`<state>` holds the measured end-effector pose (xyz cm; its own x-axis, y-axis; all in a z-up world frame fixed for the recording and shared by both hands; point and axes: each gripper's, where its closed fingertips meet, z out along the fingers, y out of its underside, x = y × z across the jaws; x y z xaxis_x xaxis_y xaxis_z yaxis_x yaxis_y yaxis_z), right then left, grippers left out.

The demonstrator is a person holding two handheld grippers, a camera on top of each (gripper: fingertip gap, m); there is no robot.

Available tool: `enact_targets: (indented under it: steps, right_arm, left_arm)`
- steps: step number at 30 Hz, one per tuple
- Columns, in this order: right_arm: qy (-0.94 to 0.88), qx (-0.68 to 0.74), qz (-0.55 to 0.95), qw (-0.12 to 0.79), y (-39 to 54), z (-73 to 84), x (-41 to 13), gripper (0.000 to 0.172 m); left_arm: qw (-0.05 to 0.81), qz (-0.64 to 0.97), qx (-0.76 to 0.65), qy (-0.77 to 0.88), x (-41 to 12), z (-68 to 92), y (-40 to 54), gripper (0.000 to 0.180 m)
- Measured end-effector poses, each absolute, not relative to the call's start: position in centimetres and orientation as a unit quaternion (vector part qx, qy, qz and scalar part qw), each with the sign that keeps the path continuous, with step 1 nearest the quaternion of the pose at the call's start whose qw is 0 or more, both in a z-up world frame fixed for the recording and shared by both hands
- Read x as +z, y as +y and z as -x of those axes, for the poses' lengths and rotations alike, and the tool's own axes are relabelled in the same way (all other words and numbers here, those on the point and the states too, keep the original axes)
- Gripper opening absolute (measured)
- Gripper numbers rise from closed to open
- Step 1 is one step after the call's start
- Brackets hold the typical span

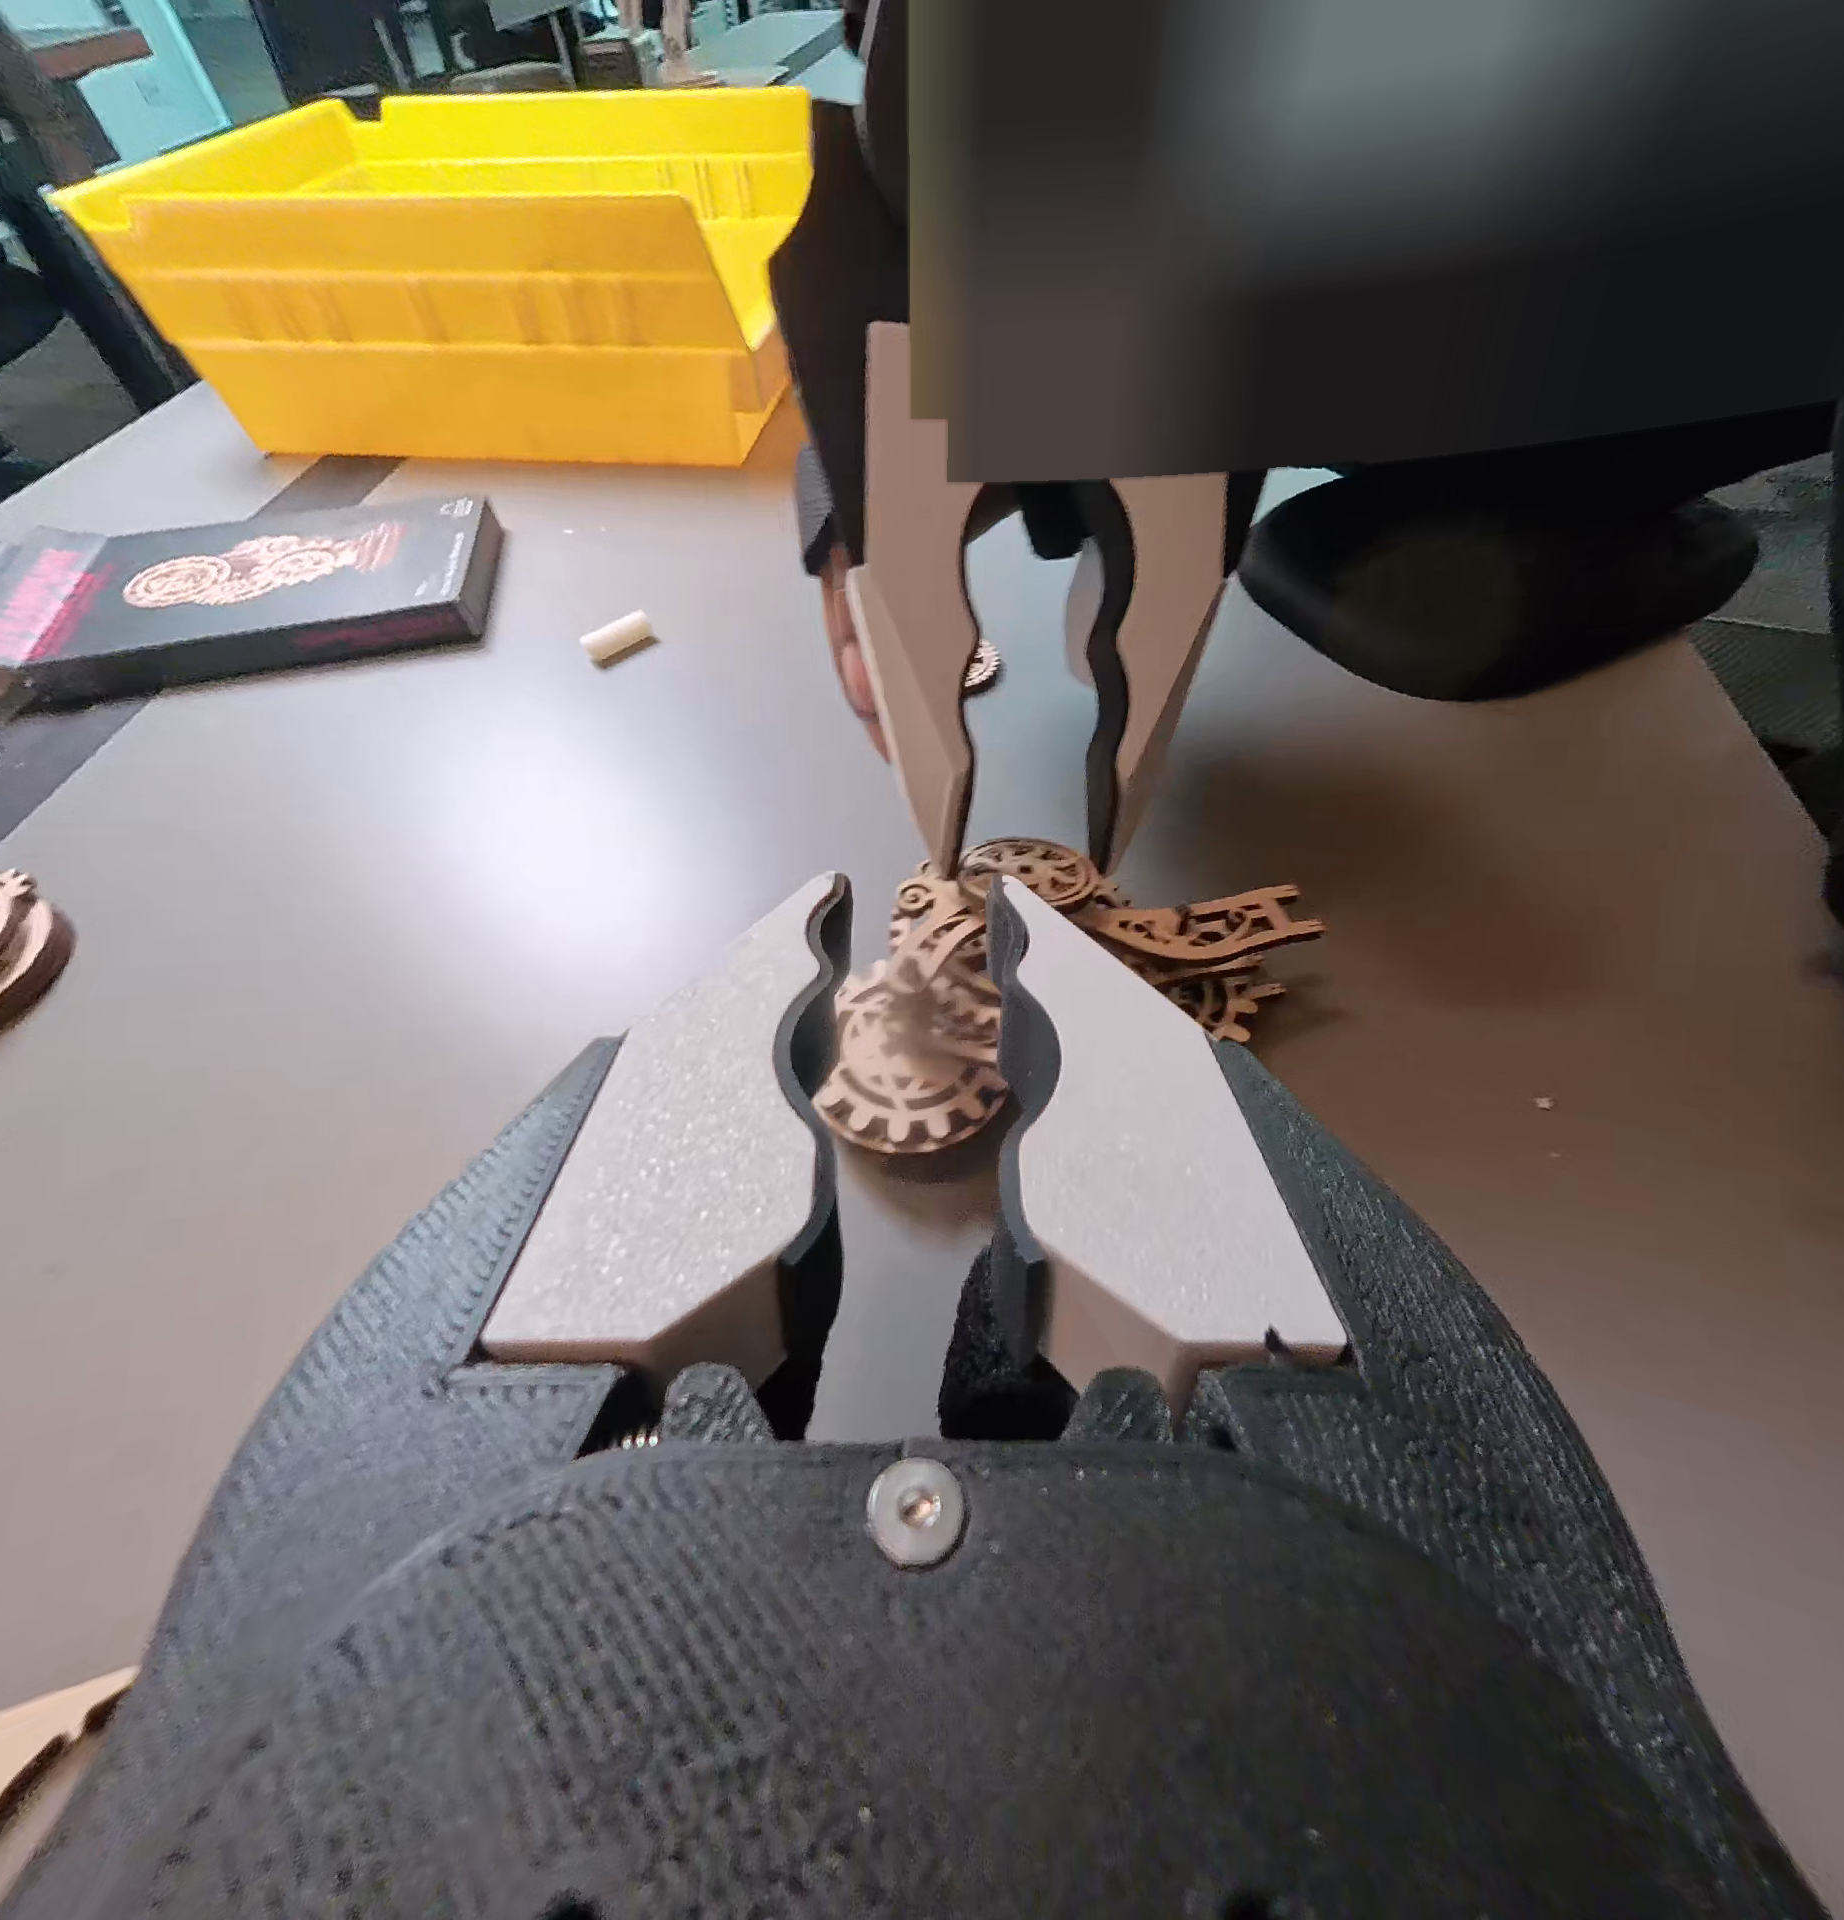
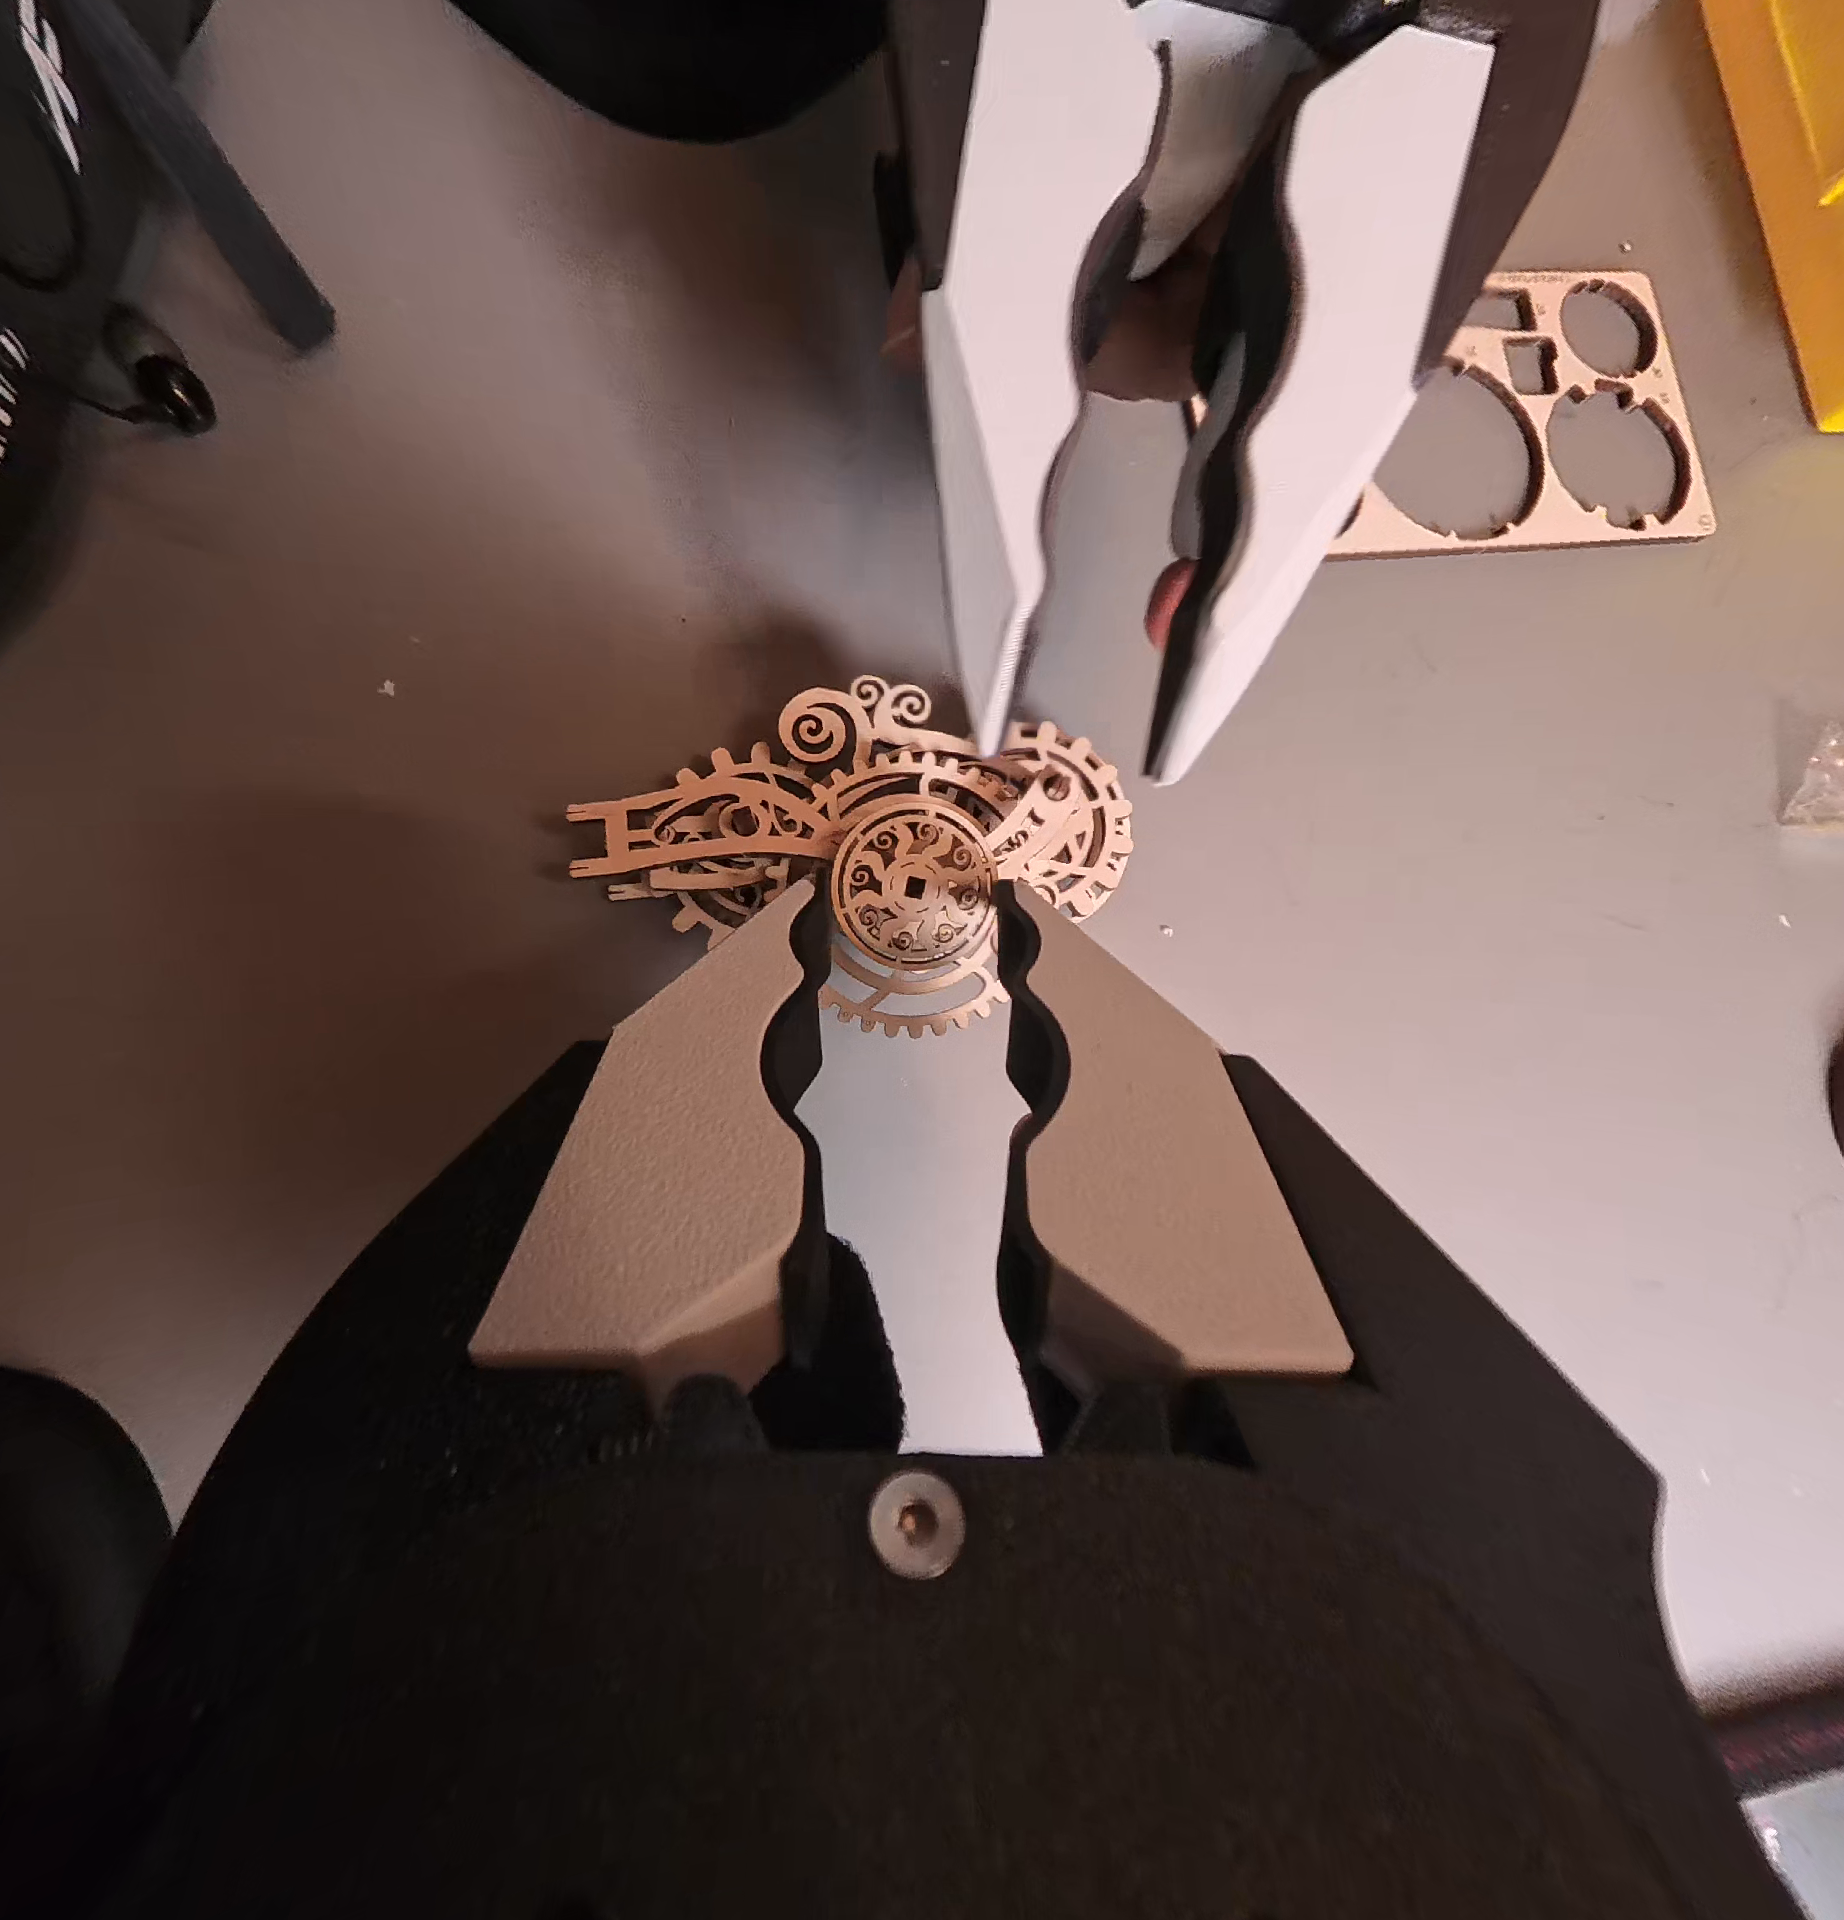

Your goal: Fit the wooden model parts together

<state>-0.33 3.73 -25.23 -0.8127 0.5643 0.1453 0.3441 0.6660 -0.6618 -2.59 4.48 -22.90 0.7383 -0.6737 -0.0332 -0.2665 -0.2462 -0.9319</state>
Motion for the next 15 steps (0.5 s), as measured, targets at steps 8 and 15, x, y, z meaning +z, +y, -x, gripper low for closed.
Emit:
enact_targets:
  steps: [8, 15]
  right_arm:
    - [-0.892, 0.328, 0.259, 0.171, 3.5, 0.4, -25.2, 0.030]
    - [-0.887, 0.334, 0.268, 0.171, 3.7, 0.5, -25.2, 0.030]
  left_arm:
    - [0.521, 0.767, -0.163, 0.338, -23.6, 0.6, 3.9, 0.031]
    - [0.505, 0.778, -0.149, 0.342, -24.9, 0.4, 4.1, 0.033]
